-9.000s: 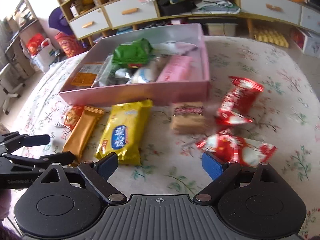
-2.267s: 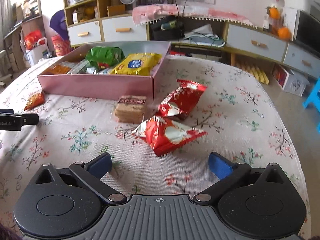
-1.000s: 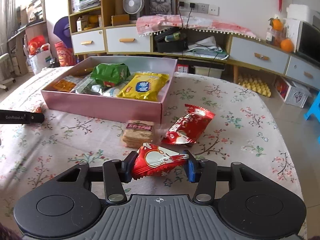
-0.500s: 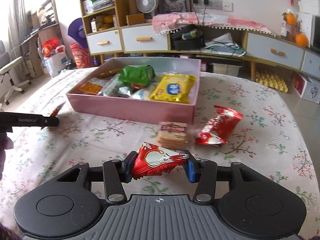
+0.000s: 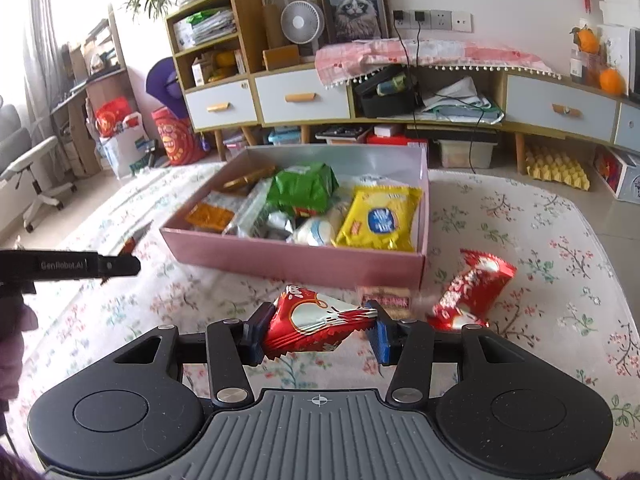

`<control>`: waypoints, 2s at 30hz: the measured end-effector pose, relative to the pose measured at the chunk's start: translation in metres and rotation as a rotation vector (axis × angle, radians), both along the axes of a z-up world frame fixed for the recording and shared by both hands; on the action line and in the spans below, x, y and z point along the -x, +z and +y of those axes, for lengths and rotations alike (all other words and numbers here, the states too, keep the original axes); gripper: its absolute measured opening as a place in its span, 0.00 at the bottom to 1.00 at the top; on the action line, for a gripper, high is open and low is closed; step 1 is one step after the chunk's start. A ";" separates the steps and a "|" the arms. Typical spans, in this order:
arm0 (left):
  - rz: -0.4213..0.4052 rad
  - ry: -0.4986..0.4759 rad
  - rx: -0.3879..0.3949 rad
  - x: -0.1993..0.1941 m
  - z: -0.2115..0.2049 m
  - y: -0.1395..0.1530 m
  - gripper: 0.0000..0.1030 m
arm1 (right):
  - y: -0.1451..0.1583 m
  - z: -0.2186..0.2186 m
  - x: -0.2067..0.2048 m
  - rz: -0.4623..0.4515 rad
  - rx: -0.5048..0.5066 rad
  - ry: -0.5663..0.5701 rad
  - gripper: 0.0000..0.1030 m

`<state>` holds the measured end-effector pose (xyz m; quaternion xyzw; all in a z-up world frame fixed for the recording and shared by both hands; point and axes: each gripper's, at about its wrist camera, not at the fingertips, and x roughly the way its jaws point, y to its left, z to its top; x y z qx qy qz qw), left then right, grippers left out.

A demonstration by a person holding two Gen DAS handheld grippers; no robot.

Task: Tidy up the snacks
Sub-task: 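Carry both packets into the pink box and open both tools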

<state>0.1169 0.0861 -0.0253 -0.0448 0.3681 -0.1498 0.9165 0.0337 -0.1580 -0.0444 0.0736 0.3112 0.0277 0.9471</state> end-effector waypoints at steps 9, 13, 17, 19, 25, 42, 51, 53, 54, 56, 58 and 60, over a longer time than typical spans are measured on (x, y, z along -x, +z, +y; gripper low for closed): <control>-0.030 -0.051 -0.005 -0.001 -0.018 0.013 0.28 | 0.018 0.005 -0.022 -0.021 -0.036 -0.033 0.46; -0.040 -0.084 -0.015 -0.005 -0.033 0.019 0.28 | 0.025 0.004 -0.037 -0.028 -0.065 -0.064 0.46; -0.044 -0.103 -0.020 -0.009 -0.045 0.018 0.28 | 0.030 0.004 -0.051 -0.040 -0.085 -0.082 0.46; -0.051 -0.104 -0.026 -0.012 -0.050 0.018 0.28 | 0.030 0.004 -0.057 -0.038 -0.097 -0.088 0.46; -0.084 -0.118 -0.058 -0.022 -0.057 0.015 0.28 | 0.025 0.001 -0.072 -0.018 -0.133 -0.086 0.46; -0.071 -0.135 -0.127 -0.036 -0.065 -0.001 0.38 | 0.008 -0.011 -0.096 0.049 -0.262 -0.081 0.51; -0.086 -0.148 -0.142 -0.032 -0.064 0.005 0.56 | 0.016 -0.018 -0.091 0.034 -0.281 -0.090 0.59; -0.085 -0.151 -0.142 -0.031 -0.063 0.006 0.59 | 0.019 -0.019 -0.088 0.030 -0.284 -0.090 0.64; -0.086 -0.153 -0.140 -0.029 -0.063 0.007 0.62 | 0.020 -0.020 -0.087 0.025 -0.283 -0.090 0.65; -0.087 -0.163 -0.136 -0.027 -0.061 0.009 0.64 | 0.022 -0.021 -0.084 0.022 -0.277 -0.091 0.65; -0.089 -0.174 -0.141 -0.024 -0.061 0.010 0.66 | 0.022 -0.023 -0.082 0.026 -0.277 -0.098 0.65; -0.089 -0.181 -0.148 -0.022 -0.060 0.011 0.70 | 0.022 -0.024 -0.080 0.034 -0.272 -0.106 0.66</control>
